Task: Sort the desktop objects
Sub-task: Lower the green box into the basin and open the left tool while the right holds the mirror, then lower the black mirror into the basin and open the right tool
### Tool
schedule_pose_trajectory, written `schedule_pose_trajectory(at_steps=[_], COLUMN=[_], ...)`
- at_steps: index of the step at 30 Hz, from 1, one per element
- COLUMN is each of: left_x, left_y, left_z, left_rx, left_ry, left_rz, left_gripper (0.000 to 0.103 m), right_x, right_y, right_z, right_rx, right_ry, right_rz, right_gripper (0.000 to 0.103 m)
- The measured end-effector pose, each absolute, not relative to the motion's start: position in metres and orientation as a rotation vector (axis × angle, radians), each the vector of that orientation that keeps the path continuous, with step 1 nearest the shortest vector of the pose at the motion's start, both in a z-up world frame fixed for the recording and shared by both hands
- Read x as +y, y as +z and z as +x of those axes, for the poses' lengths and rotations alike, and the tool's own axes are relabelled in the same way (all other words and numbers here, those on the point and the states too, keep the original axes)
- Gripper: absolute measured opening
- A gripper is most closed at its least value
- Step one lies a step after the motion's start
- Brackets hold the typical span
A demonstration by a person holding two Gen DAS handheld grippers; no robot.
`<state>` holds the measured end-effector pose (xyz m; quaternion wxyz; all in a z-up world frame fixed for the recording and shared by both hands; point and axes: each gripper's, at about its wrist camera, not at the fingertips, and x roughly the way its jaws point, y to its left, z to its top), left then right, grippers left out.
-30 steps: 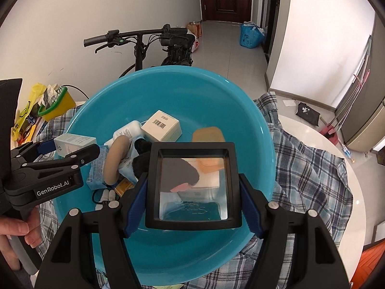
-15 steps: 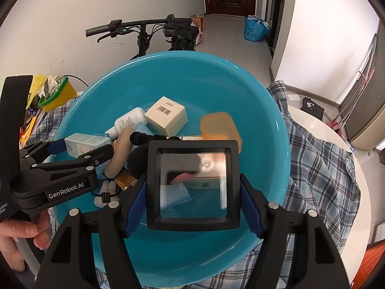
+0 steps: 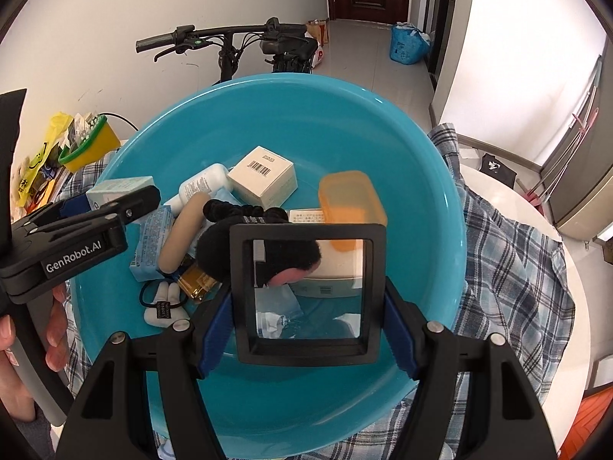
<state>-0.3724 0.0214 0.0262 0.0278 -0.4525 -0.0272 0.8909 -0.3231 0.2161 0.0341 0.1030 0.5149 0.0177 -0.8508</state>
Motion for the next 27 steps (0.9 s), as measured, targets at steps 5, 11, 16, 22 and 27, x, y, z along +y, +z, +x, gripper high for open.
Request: schedule_pose_trajectory(at_steps=[5,11,16,22,27], left_x=[0.025,0.026,0.025,0.025,0.029], left_y=[0.041,0.045,0.046,0.041,0.038], left_z=[-0.366,-0.367,-0.364,-0.360,-0.358], left_rx=[-0.043,-0.046,0.007,0.025,0.097], left_ry=[2.766,2.728,2.757,2.718,2.736], left_rz=[-1.279,-1.327,-1.311,-1.333,-1.324], left_gripper=[0.092,0.092,0.092,0.092,0.092], right_x=[0.216,0.215,0.209,0.212,0.219], right_y=[0.033,0.034,0.032,0.031,0.033], right_z=[-0.323,-0.322,-0.319,-0.320,-0.321], right_rx=[0.059,0.036,0.071,0.074,0.018], right_ry=[-2.504,-2.497,-2.469,-2.488,-2.503], right_rz=[1.514,1.507,1.503,1.507,1.479], right_gripper=[0.069,0.069,0.069,0.070,0.072])
